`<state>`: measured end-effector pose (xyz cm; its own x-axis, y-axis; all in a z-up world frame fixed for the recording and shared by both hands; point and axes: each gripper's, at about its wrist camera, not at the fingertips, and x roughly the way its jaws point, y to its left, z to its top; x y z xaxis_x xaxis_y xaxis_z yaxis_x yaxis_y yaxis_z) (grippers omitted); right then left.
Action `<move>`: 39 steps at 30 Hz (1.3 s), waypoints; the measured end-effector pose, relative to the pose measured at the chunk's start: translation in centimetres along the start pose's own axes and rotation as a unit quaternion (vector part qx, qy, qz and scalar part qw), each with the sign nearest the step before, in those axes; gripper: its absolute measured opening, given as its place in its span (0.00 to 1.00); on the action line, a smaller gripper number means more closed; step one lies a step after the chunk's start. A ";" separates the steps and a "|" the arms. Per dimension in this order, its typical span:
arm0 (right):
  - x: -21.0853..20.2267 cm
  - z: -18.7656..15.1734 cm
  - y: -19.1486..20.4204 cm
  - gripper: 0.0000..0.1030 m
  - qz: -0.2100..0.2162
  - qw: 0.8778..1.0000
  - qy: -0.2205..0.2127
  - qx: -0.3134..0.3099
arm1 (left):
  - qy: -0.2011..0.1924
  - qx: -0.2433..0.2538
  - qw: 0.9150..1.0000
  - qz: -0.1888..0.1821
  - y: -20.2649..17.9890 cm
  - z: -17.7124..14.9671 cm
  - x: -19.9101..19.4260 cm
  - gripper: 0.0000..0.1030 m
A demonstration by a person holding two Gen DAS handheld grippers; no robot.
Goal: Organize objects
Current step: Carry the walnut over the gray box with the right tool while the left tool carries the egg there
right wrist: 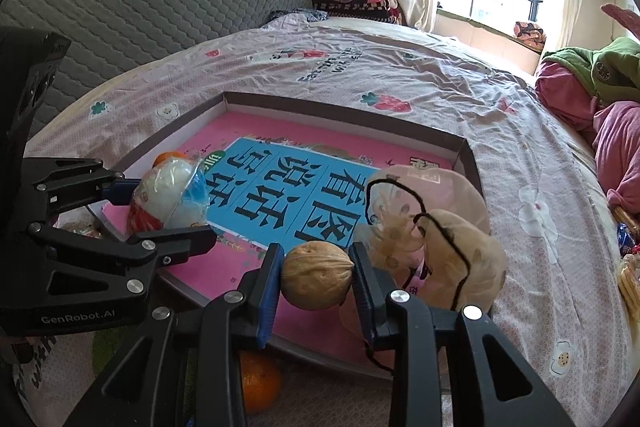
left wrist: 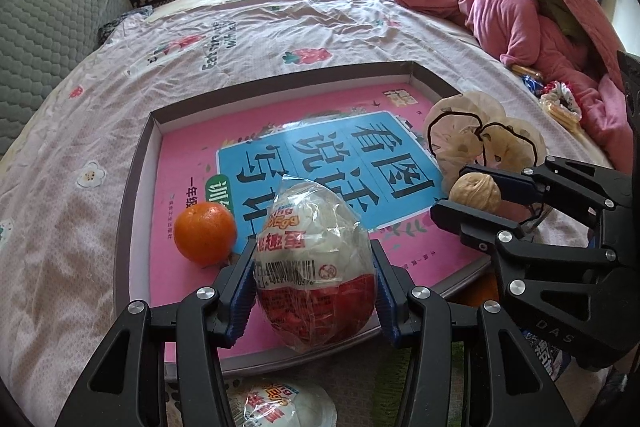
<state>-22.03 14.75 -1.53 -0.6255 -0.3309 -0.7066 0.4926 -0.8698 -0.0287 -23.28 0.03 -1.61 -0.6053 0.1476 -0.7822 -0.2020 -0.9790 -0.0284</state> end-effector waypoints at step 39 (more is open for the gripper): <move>0.8 -0.1 -0.9 0.33 0.018 0.999 0.029 0.033 | 0.016 -0.013 1.000 -0.012 0.4 0.0 0.3 0.51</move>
<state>-22.97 15.33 -2.12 -0.5707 -0.3426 -0.7462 0.4720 -0.8805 0.0433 -23.54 -0.32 -1.81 -0.5752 0.1669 -0.8008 -0.1951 -0.9787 -0.0639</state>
